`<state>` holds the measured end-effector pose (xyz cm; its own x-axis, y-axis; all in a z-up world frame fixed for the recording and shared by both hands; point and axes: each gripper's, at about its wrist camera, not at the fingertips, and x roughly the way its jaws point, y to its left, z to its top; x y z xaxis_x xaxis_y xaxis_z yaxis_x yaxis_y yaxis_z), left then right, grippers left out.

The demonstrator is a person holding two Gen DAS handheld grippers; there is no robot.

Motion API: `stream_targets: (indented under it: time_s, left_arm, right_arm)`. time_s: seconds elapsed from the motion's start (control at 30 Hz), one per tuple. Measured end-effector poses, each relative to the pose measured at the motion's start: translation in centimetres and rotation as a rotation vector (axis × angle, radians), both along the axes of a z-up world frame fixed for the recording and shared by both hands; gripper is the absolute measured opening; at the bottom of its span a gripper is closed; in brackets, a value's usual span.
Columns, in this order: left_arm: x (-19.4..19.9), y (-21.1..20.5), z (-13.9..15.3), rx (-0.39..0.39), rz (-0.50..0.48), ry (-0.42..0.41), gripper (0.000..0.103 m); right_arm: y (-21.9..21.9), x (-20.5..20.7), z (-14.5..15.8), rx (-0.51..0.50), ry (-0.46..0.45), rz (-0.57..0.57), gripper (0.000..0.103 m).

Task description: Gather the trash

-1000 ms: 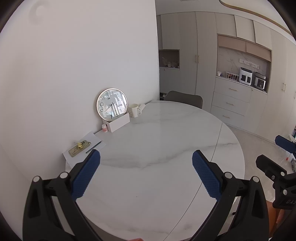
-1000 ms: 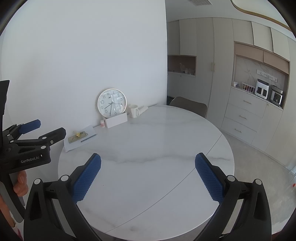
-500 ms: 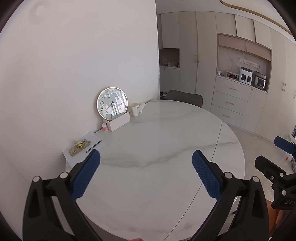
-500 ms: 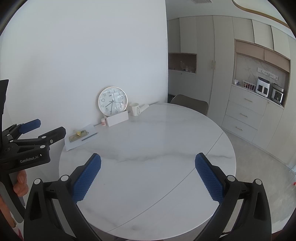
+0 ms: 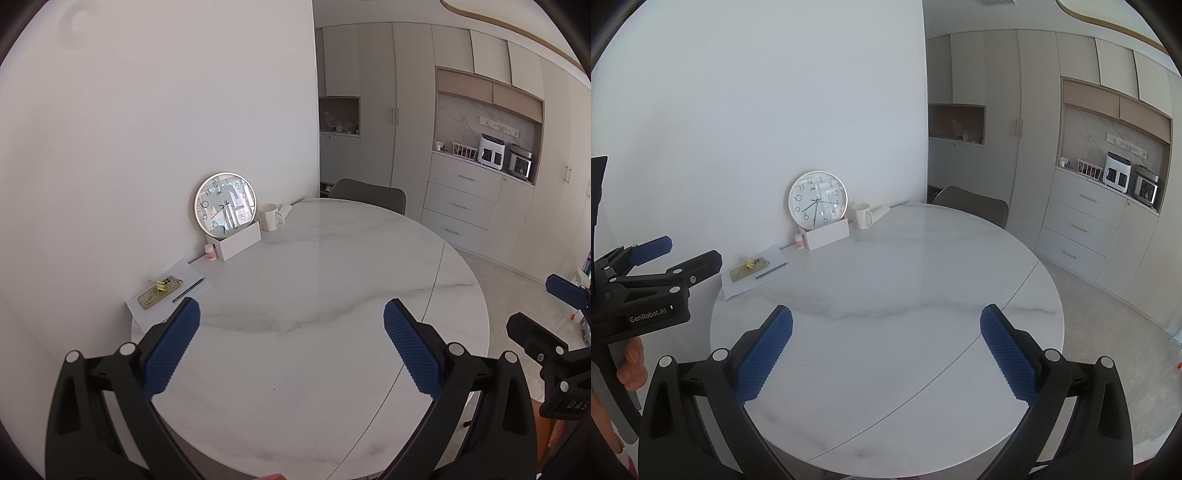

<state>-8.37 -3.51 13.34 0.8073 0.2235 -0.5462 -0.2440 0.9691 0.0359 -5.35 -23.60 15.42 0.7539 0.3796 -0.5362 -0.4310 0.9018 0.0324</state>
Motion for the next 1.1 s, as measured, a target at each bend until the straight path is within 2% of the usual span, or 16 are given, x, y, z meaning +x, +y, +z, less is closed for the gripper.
stream_targets:
  time_s: [0.87, 1.1]
  left_arm:
    - [-0.2, 0.0, -0.4, -0.002, 0.0, 0.004, 0.095]
    - [-0.5, -1.0, -0.4, 0.051, 0.003, -0.009, 0.095]
  right_arm:
    - [0.3, -0.2, -0.3, 0.005, 0.005, -0.006, 0.101]
    - [0.4, -0.3, -0.5, 0.007, 0.009, -0.006, 0.101]
